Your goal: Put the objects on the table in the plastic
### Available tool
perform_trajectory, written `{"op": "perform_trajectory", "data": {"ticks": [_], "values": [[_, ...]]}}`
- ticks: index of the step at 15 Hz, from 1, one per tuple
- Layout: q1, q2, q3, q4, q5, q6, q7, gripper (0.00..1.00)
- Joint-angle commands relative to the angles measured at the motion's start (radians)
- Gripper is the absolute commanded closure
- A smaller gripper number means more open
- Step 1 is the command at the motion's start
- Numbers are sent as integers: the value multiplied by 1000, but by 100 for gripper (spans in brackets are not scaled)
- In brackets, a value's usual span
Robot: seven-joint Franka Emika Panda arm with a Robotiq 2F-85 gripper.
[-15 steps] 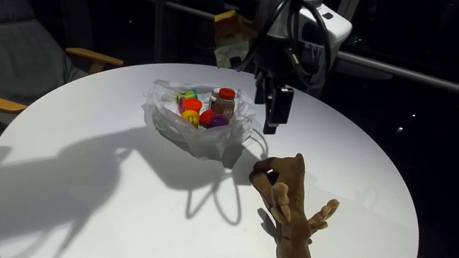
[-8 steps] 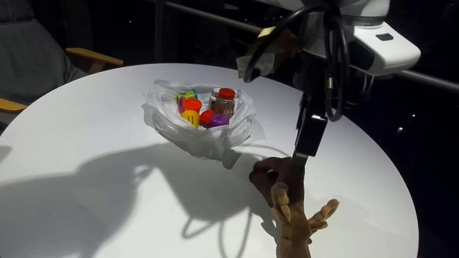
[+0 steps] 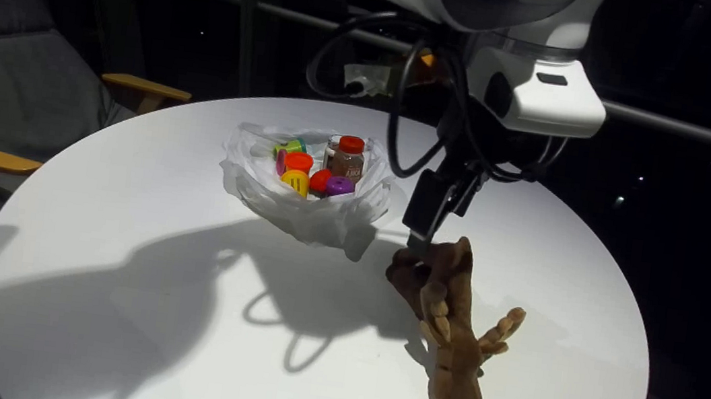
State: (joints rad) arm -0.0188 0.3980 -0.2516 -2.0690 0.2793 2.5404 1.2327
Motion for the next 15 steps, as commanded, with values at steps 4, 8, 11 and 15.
{"op": "perform_trajectory", "data": {"ticks": [4, 8, 11, 15], "values": [[-82, 81, 141, 70, 246, 179, -10, 0], [-62, 142, 118, 89, 206, 244, 40, 0], [-42, 168, 78, 90, 166, 228, 85, 0], [-16, 189, 12, 94, 98, 248, 151, 0]]}}
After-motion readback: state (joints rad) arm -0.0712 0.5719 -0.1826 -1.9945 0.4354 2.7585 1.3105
